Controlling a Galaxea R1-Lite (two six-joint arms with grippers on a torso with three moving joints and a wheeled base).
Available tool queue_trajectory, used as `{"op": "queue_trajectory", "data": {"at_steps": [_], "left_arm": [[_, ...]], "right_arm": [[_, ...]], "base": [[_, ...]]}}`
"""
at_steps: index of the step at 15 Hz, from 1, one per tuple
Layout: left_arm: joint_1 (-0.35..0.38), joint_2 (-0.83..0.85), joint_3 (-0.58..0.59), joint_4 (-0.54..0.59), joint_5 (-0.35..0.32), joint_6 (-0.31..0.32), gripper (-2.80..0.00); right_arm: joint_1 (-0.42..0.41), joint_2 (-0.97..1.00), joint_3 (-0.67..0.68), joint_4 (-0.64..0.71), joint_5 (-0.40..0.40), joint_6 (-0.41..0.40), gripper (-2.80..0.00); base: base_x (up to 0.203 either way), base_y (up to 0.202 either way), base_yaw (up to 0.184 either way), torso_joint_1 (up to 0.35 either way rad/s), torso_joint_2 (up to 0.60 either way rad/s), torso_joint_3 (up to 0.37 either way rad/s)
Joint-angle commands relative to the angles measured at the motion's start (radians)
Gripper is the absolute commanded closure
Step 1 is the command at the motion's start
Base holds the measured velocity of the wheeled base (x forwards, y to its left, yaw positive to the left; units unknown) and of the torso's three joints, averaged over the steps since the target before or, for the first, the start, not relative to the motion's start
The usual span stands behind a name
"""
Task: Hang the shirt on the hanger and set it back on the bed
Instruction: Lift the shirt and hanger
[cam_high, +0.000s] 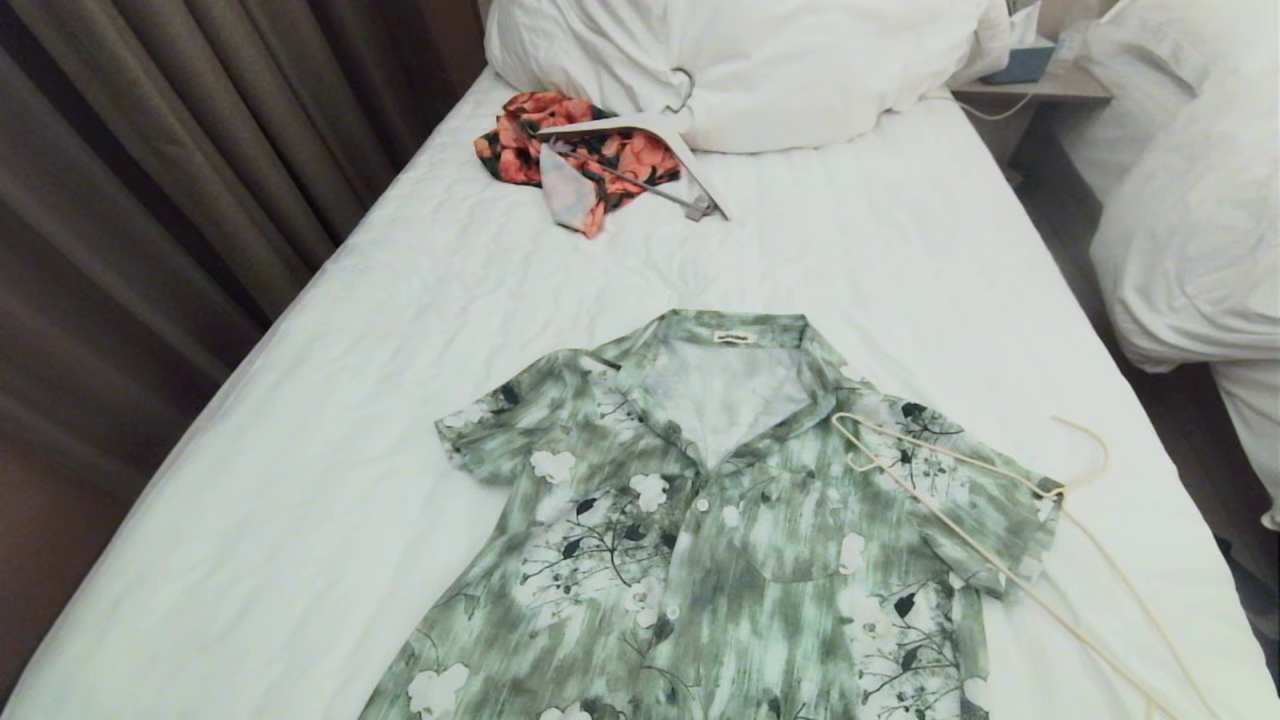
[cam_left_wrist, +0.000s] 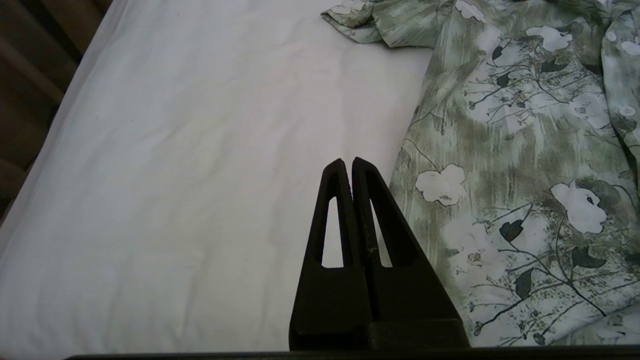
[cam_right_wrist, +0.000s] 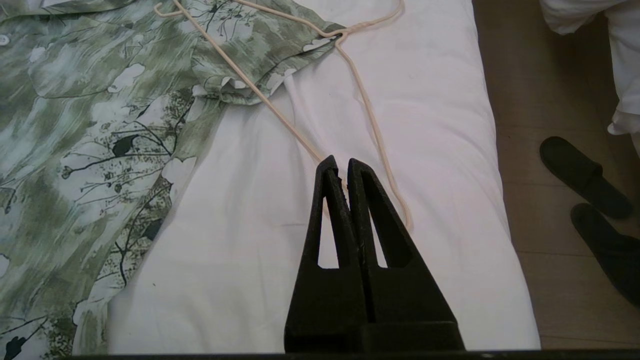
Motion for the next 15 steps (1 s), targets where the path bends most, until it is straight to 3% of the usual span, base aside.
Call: {"op": "queue_trajectory", "data": {"at_steps": [1, 9, 15], "left_arm": [[0.0, 0.0, 0.001, 0.0, 0.0, 0.0, 0.0], [0.0, 0.0, 0.0, 0.0, 0.0, 0.0, 0.0], [0.0, 0.0, 0.002, 0.0, 0.0, 0.0, 0.0]], "right_arm": [[0.0, 0.002, 0.0, 0.0, 0.0, -0.002, 0.0], [0.0, 0.0, -0.009, 0.002, 0.0, -0.006, 0.0], [0.001, 0.148, -0.188, 0.059, 0.04, -0.005, 0.0]], "base": [[0.0, 0.0, 0.0, 0.0, 0.0, 0.0], [0.0, 0.0, 0.0, 0.0, 0.0, 0.0], [0.0, 0.0, 0.0, 0.0, 0.0, 0.0]]}}
